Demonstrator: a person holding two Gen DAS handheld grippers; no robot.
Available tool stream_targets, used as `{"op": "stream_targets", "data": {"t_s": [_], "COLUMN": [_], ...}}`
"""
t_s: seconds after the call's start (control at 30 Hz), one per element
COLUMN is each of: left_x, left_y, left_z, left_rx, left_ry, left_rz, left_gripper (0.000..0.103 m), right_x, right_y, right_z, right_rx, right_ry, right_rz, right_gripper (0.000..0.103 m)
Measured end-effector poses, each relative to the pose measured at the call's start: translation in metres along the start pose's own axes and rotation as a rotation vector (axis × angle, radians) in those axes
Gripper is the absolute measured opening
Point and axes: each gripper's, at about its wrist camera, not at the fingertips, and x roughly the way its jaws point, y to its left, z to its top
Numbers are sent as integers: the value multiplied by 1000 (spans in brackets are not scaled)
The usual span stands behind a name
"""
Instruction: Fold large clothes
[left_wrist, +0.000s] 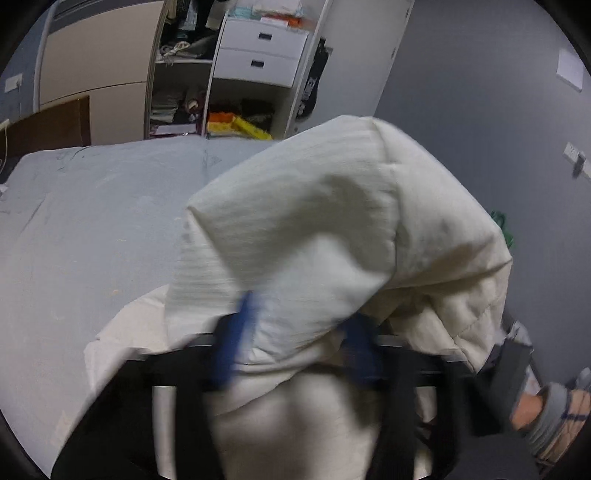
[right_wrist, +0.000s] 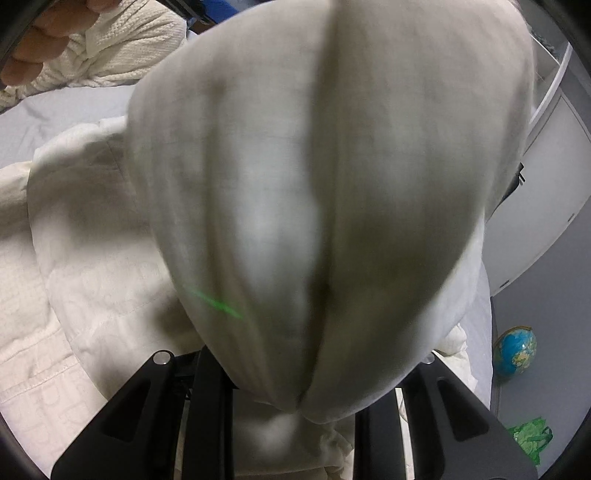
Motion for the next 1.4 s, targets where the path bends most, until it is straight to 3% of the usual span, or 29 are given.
{"op": "stream_targets", "data": {"t_s": [0.1, 0.27, 0.43, 0.53, 0.6, 0.77, 0.93, 1.1, 1.27, 1.4], "left_x": [-4, -18, -29, -31, -33, -35, -43, -41, -38, -30], "left_y": [6, 14, 22, 23, 21, 11, 4, -4, -6, -8], "left_z": [0, -4, -10, -11, -13, -19, -48, -69, -83, -88], "left_rx": [0, 4, -52, -73, -77, -56, -69, -50, -31, 6], "left_ry": [-3, -14, -17, -15, -13, -2, 29, 74, 105, 132], "left_rz": [5, 12, -16, -21, -24, -7, 10, 31, 53, 69], "left_gripper": [11, 10, 10, 10, 10, 9, 8, 8, 8, 7], "right_x": [-1, -13, -61, -95, -113, -116, -86, -47, -30, -12], "right_y": [-1, -17, -37, -40, -43, -71, -98, -93, -96, -100], "right_z": [3, 12, 10, 7, 6, -2, -34, -60, -76, -77], "right_rx": [11, 101, 258, 323, 428, 810, 1264, 1577, 1790, 1853], "right_ry": [3, 40, 58, 35, 23, 36, 60, 110, 83, 136], "right_rz": [-5, 3, 97, 128, 184, 442, 700, 909, 973, 960], "right_gripper": [20, 26, 55, 63, 67, 68, 68, 69, 81, 87]}}
